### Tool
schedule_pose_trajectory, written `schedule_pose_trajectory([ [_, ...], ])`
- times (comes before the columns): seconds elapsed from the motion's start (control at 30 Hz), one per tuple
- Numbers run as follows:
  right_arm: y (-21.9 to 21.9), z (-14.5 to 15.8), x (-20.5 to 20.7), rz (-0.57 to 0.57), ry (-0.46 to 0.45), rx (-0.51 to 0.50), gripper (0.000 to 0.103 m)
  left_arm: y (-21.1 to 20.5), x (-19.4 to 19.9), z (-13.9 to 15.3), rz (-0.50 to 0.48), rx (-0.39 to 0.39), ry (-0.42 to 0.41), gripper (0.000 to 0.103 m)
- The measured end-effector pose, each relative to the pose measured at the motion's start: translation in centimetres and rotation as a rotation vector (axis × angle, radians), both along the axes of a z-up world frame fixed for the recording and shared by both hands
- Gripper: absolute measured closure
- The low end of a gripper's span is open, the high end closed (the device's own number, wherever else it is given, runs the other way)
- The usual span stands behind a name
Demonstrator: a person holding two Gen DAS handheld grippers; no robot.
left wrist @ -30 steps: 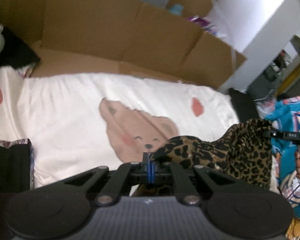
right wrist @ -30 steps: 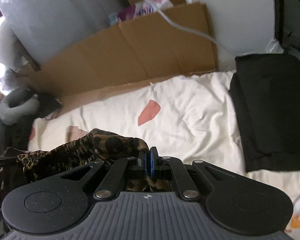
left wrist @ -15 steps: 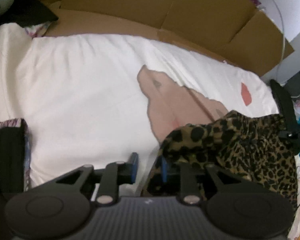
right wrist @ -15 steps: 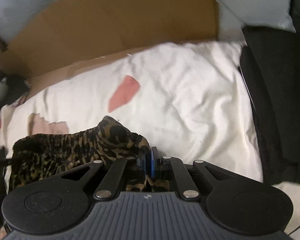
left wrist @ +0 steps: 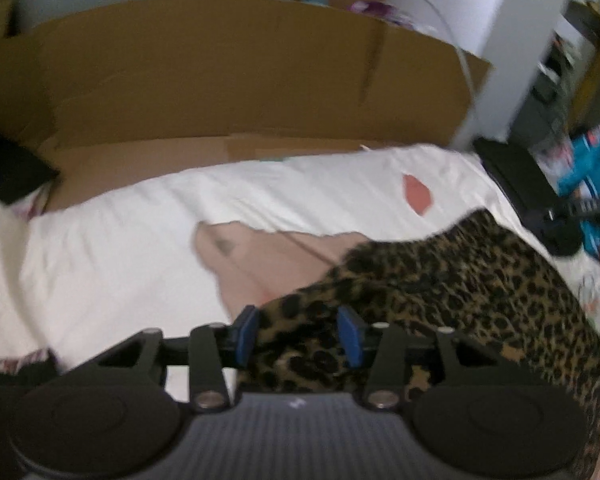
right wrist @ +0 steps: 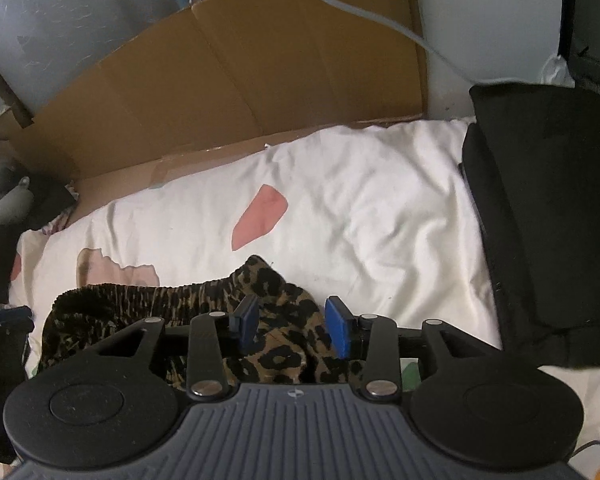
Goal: Fold clothes
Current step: 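Lower the garment flat onto the duvet with both tools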
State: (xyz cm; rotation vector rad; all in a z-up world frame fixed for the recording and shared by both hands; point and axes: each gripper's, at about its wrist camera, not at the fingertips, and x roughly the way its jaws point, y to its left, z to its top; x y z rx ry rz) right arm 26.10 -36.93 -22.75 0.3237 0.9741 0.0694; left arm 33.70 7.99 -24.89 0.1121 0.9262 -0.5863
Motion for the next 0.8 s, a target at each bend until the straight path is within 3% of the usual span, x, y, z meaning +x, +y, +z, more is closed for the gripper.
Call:
schedule_pose_trajectory([
  [0.17, 0.0, -0.2, 0.3, 0.031, 0.0, -0.032, 0.056, -2.8, -0.2, -1.3, -0.063, 0.043, -0.022, 0.039],
  [0.4, 2.3, -2.1, 2.0, 0.168, 0.019, -0.121, 0.048, -5.1, 0.7, -3.4, -0.106, 0.118, -0.07, 0.038],
  [0.5, 3.5, -3.1, 3.0, 0.222, 0.035, -0.161, 0.047, -5.2, 1.5, -3.8, -0.096, 0.118, -0.077, 0.047],
  [0.57, 4.1, -3.8, 3.7, 0.243, 0.043, -0.185, 0.047, -4.9, 2.3, -4.1, -0.07, 0.121, -0.074, 0.071],
  [0.63, 4.4, -4.4, 4.3, 0.258, 0.051, -0.196, 0.047, -4.2, 3.4, -4.4, -0.032, 0.103, -0.045, 0.084],
  [0.7, 4.5, -4.8, 4.7, 0.27, 0.05, -0.197, 0.057, -3.6, 4.0, -4.5, -0.018, 0.071, -0.026, 0.086],
  [0.73, 4.6, -4.9, 4.8, 0.275, 0.047, -0.199, 0.074, -3.4, 4.2, -4.6, -0.013, 0.061, -0.024, 0.087],
  [0.8, 4.6, -4.9, 4.7, 0.283, 0.036, -0.208, 0.079, -3.0, 4.4, -4.6, 0.007, 0.036, -0.017, 0.089],
])
